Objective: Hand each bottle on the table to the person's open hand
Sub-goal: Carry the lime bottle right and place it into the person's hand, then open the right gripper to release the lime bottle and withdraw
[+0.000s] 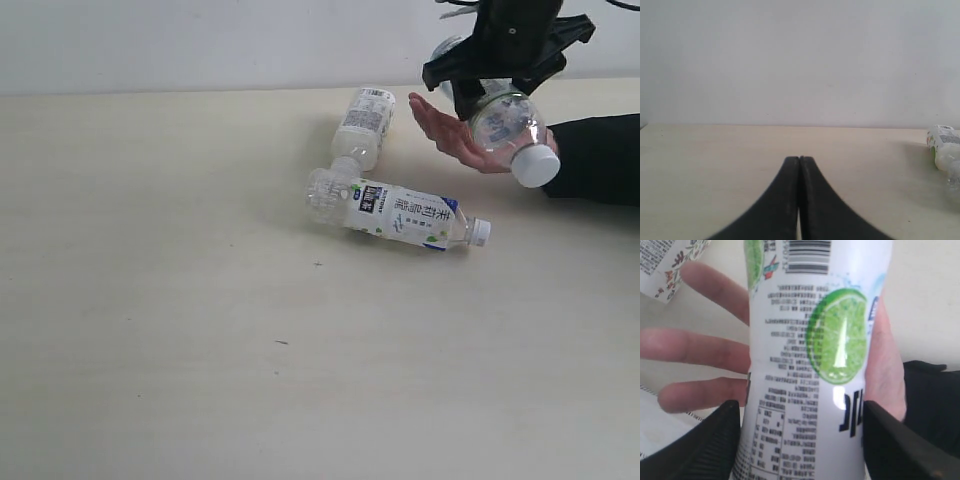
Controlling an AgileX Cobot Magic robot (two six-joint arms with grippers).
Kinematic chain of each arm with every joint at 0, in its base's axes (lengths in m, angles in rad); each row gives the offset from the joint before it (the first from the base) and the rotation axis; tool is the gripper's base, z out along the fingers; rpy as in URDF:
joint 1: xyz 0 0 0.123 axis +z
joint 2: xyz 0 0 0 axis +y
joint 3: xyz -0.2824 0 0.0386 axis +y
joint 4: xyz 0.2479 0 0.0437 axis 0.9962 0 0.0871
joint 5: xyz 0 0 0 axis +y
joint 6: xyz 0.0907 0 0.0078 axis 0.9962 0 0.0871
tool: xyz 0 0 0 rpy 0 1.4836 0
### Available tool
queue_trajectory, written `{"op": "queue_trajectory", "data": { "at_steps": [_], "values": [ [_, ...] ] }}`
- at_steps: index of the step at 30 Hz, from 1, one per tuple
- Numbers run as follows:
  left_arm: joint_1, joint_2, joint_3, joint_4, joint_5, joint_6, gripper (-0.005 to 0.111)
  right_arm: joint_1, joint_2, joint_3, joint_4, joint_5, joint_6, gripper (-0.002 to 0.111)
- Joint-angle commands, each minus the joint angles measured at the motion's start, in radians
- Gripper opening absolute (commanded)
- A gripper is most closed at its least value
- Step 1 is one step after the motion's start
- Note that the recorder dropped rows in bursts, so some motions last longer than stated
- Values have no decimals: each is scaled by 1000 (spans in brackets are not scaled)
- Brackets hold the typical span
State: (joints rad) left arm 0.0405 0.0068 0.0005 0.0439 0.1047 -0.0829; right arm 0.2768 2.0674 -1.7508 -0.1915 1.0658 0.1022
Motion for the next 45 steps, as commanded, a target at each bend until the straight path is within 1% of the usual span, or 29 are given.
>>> {"op": "queue_trajectory", "data": {
  "at_steps": [1, 10, 12, 14, 16, 19, 22, 24, 27, 29, 30, 37, 45],
  "values": [
    [-2, -7, -1, -3, -7, 1, 0, -6, 57, -34, -4, 13, -6, 0],
    [-2, -7, -1, -3, -7, 1, 0, -6, 74, -34, -56, 20, -6, 0],
    [-2, -7, -1, -3, -7, 1, 0, -6, 74, -34, -58, 31, -6, 2],
    [-2, -7, -1, -3, -7, 1, 0, -6, 74, -34, -60, 31, 3, 8],
    [-2, -7, -1, -3, -7, 1, 0, -6, 74, -34, -60, 31, 3, 16],
    [-2, -7, -1, -3, -7, 1, 0, -6, 74, -34, -60, 27, 3, 32],
    [-2, -7, -1, -3, -7, 1, 0, -4, 74, -34, -60, 18, 3, 52],
    [-2, -7, -1, -3, -7, 1, 0, 1, 74, -34, -57, 18, 3, 70],
    [-2, -7, -1, -3, -7, 1, 0, 9, 72, -34, -85, 8, 3, 89],
    [-2, -7, -1, -3, -7, 1, 0, 9, 70, -35, -94, 2, 12, 97],
    [-2, -7, -1, -3, -7, 1, 0, 9, 70, -37, -101, 2, 18, 100],
    [-2, -7, -1, -3, -7, 1, 0, 9, 35, -46, -124, 7, 56, 101],
    [-2, -7, -1, -3, -7, 1, 0, 9, -117, -51, -110, 56, 58, 100]
  ]
}}
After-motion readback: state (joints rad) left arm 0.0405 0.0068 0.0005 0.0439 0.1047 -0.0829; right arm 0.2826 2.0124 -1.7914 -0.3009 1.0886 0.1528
